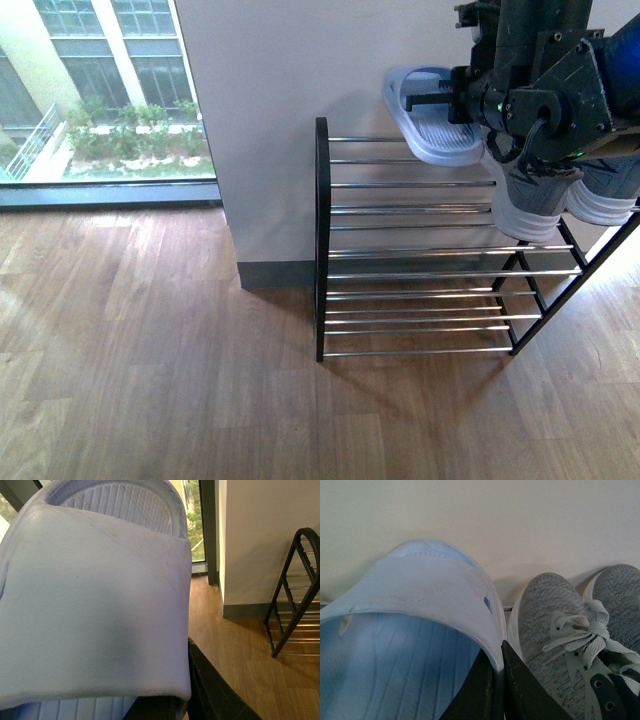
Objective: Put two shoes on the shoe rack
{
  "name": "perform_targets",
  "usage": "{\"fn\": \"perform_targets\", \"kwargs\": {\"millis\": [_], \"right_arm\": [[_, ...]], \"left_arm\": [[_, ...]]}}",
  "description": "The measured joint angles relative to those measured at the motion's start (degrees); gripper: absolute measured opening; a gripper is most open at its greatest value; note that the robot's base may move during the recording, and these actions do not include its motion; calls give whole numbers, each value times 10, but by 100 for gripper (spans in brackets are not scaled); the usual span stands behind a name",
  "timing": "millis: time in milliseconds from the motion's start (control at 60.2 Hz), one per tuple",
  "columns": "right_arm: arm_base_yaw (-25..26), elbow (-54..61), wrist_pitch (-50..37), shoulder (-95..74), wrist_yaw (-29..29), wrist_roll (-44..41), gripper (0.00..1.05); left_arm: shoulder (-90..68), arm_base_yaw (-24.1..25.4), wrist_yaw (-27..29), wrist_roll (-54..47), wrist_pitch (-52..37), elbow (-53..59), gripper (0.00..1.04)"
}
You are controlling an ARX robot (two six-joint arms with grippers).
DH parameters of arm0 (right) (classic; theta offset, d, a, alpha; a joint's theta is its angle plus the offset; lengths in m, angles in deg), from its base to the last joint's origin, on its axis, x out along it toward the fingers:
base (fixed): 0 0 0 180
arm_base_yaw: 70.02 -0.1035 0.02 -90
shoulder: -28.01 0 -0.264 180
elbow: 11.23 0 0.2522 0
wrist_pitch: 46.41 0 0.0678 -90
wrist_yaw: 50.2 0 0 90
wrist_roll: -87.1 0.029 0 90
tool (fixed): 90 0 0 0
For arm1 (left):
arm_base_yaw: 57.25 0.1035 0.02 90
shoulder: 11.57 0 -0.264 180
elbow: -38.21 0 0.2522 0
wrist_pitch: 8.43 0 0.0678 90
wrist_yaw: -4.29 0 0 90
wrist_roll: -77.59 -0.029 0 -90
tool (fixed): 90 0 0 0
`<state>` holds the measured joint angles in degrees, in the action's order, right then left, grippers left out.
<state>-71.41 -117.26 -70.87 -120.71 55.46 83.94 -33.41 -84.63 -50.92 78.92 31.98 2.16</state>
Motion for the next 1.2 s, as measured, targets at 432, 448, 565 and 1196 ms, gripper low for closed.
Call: {"fn": "perform_targets", "kwargs": {"millis": [432, 448, 565, 1196], "right_arm": [[27, -116, 24, -114, 16, -50, 1], [28, -118, 23, -115, 16, -53, 1], [28, -122, 22, -118, 11, -70, 1], [14, 134, -66, 84, -109, -41, 97]], "left_arm": [[0, 0, 0, 0, 0, 0, 2], [0, 0, 0, 0, 0, 0, 2], [0, 0, 0, 0, 0, 0, 2], [0, 0, 0, 0, 0, 0, 2]]}}
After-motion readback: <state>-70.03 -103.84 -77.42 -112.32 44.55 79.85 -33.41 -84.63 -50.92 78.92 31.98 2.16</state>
